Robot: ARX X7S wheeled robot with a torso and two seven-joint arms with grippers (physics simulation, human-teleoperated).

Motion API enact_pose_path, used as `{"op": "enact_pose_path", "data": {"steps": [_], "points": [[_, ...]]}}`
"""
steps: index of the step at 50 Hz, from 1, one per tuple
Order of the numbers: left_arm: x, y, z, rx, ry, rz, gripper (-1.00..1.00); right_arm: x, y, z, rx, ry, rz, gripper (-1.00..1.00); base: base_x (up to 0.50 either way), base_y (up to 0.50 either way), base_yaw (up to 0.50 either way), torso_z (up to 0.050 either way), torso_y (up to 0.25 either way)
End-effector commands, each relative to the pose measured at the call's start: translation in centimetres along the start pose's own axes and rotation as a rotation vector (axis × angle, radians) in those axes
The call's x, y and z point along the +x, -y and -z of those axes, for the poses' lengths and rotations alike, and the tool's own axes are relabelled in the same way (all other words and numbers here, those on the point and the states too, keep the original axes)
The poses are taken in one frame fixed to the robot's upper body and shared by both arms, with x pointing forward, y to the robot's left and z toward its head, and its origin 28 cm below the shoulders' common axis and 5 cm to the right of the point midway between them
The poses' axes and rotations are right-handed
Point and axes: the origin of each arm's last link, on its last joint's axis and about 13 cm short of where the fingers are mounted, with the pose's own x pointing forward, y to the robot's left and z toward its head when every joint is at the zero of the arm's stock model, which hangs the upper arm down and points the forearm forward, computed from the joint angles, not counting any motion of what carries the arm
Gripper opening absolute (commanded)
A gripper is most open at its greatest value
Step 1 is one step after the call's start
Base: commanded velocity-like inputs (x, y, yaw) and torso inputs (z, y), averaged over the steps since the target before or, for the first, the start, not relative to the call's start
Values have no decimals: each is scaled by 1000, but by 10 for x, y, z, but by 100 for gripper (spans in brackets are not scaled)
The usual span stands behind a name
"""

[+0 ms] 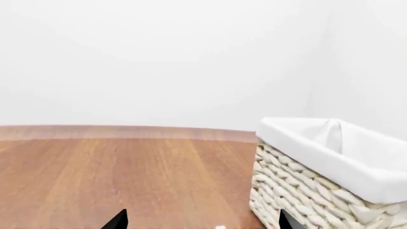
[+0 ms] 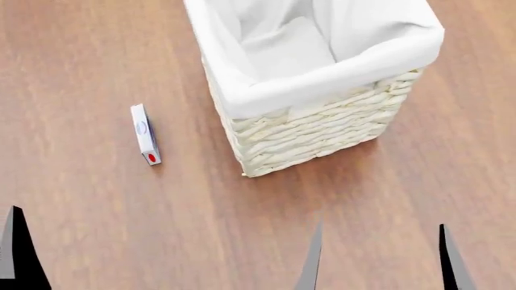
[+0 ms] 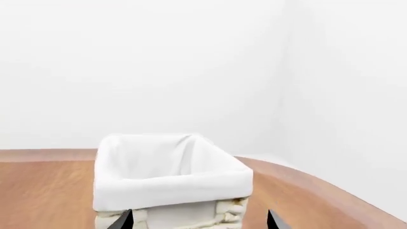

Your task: Pick up the alphabet soup and the cream cheese box, and put them in the basket.

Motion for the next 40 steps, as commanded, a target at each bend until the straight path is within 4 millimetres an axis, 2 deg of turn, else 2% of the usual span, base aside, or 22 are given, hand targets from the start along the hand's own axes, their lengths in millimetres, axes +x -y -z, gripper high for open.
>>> {"op": "enact_pose_path", "data": {"steps": [1, 12, 25, 40], "points": [[0, -1, 3, 0, -7, -2, 100, -14, 0, -3, 15, -68, -22, 100, 0, 0, 0, 0, 0], [0, 0, 5, 2, -16, 3, 100, -33, -2, -4, 80, -154, -42, 100, 0, 0, 0, 0, 0], [1, 0, 6, -8, -22, 10, 100, -43, 0, 2, 64, -266, -24, 100, 0, 0, 0, 0, 0], [1, 0, 6, 0, -24, 5, 100, -52, 5, -1, 55, -407, -38, 100, 0, 0, 0, 0, 0]]}}
